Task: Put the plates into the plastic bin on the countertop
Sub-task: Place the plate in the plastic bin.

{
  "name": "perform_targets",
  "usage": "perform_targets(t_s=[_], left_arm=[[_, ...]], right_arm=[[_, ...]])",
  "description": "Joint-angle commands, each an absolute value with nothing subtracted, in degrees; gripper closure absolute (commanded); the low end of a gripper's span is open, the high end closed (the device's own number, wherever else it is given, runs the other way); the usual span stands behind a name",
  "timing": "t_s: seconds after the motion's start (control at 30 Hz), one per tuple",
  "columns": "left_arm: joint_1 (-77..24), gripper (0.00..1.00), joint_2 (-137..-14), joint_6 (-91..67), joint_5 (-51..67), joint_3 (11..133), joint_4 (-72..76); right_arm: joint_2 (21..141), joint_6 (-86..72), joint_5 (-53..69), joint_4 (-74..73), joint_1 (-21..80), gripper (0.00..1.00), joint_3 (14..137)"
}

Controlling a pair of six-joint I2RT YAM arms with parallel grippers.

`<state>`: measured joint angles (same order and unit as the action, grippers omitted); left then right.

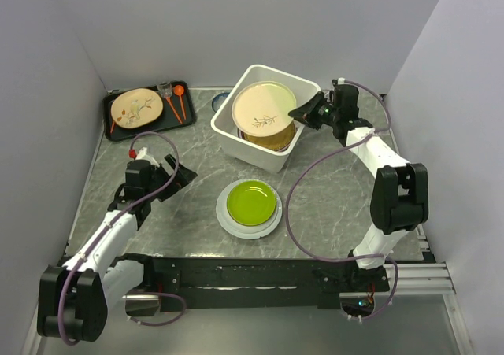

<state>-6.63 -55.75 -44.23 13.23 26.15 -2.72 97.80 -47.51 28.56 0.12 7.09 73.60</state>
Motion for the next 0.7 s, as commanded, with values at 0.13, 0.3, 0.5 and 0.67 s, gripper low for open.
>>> perform_targets(t_s=[0.13, 0.3, 0.5, 0.67], left_arm=[[-6.9, 0.01, -58.6, -43.3, 14.5, 26.3, 1.5], [-6.9, 0.01, -59.1, -43.4, 14.6, 26.3, 1.9], [-6.9, 0.01, -57.5, -43.5, 14.1, 26.1, 0.9], [-7.0, 0.01, -56.2, -43.4, 13.4, 26.4, 0.1]], right_arm=[[98.6, -45.8, 28.1, 3.3, 6.7, 1.0, 81.7], [101.8, -43.6, 26.8, -1.4, 7.2, 1.0, 86.0], [104.4, -40.7, 23.9, -6.4, 8.0, 1.0, 89.5], [107.9, -39.2, 24.3, -9.2, 8.6, 1.0, 92.5]])
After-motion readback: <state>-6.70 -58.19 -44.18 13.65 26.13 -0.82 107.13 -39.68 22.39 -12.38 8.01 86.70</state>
